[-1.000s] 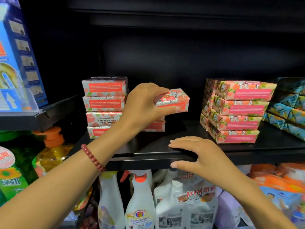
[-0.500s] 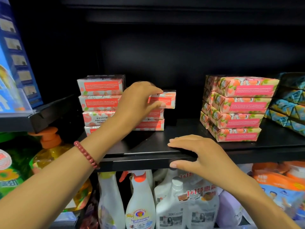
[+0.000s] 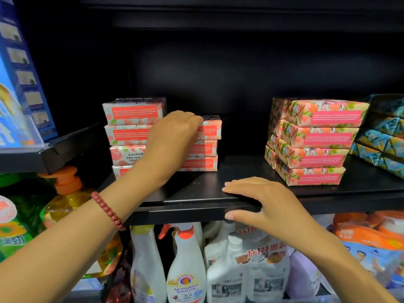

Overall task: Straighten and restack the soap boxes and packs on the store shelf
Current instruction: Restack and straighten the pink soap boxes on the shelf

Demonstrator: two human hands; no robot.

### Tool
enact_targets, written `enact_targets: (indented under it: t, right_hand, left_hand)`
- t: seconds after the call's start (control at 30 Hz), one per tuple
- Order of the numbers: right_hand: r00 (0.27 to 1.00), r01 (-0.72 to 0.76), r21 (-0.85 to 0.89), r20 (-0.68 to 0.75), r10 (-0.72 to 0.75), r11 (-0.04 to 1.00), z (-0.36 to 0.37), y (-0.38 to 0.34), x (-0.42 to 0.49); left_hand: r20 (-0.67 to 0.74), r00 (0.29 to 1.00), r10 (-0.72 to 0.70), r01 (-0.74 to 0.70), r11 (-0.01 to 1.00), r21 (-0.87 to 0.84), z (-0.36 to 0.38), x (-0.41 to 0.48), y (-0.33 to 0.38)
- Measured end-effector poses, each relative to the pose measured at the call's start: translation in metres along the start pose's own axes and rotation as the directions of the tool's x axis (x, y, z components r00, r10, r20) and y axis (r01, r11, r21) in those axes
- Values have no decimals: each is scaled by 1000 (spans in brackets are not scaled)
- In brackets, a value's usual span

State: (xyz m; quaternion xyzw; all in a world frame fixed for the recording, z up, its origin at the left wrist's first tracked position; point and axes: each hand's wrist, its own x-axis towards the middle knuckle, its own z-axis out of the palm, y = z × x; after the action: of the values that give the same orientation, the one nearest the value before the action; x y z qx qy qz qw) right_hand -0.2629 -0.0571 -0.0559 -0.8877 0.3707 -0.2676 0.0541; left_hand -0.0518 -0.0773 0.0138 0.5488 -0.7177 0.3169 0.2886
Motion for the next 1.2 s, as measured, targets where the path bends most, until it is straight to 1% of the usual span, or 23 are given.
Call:
enact_targets:
  t: [0.17,0.23,0.3,0.37,0.43,0.47,0.53,0.57,0.63,0.73,0.8,0.83,0.9,0.97,1.03,1.13,1.2]
  right_hand:
    - [1000,4,-17,-5,-4,1000,0,1,0]
    - [1000,3,-17,-11,-3,1000,1,1,0]
    - [1000,5,-13,-12,-6,1000,1,1,-1]
    - [1000,10,0,-9,-10,1000,-1,0,0]
    - [1000,15,62,-28,-14,998,-6,-5,4]
    - [998,30,114,-66,-23,993,-9,-9,8]
    - [981,100,184,-184,-65,978,-16,-21,18]
    - [966,137,182,-244,-90,974,-20,-28,26]
    - [937,179,151,-328,-122,972,-26,-42,46]
    - [915,202,117,-376,-145,972,-31,-64,85]
    - [924,201,84,-349,-160,976,-30,-78,112]
    - [933,201,52,-313,-176,978,-28,-85,125]
    - [962,185,-25,-200,-186,982,-24,-96,149]
    - [984,153,-61,-79,-158,986,-20,-105,167]
    - [988,149,-70,-17,-151,986,-15,-109,176]
    - [986,158,-147,-38,-165,977,-8,-108,181]
    - [981,157,-142,-91,-171,977,-9,-107,182]
  left_hand:
    - [-7,1000,3,-3,1000,12,1,-3,-3]
    - [-22,999,29,-29,1000,6,-2,-7,-3]
    - [-81,994,73,-76,996,-36,-10,-16,-4]
    - [-165,985,57,-77,990,-121,-19,-33,-6]
    - [-196,980,-25,-24,970,-243,-28,-56,-12]
    - [-185,979,-83,22,950,-311,-31,-69,-15]
    - [-138,972,-192,120,903,-413,-34,-95,-21]
    - [-106,966,-236,166,880,-445,-34,-105,-25]
    - [-41,955,-294,241,847,-473,-33,-122,-32]
    - [35,949,-312,296,851,-433,-33,-135,-39]
    - [82,950,-301,307,856,-417,-34,-138,-41]
    - [98,950,-298,311,853,-420,-34,-138,-42]
    - [111,947,-301,319,846,-428,-35,-138,-43]
    - [112,944,-312,329,840,-431,-34,-139,-43]
    - [106,944,-313,327,840,-432,-33,-139,-44]
    - [80,952,-295,300,855,-422,-32,-140,-45]
    - [55,956,-288,284,863,-418,-31,-140,-45]
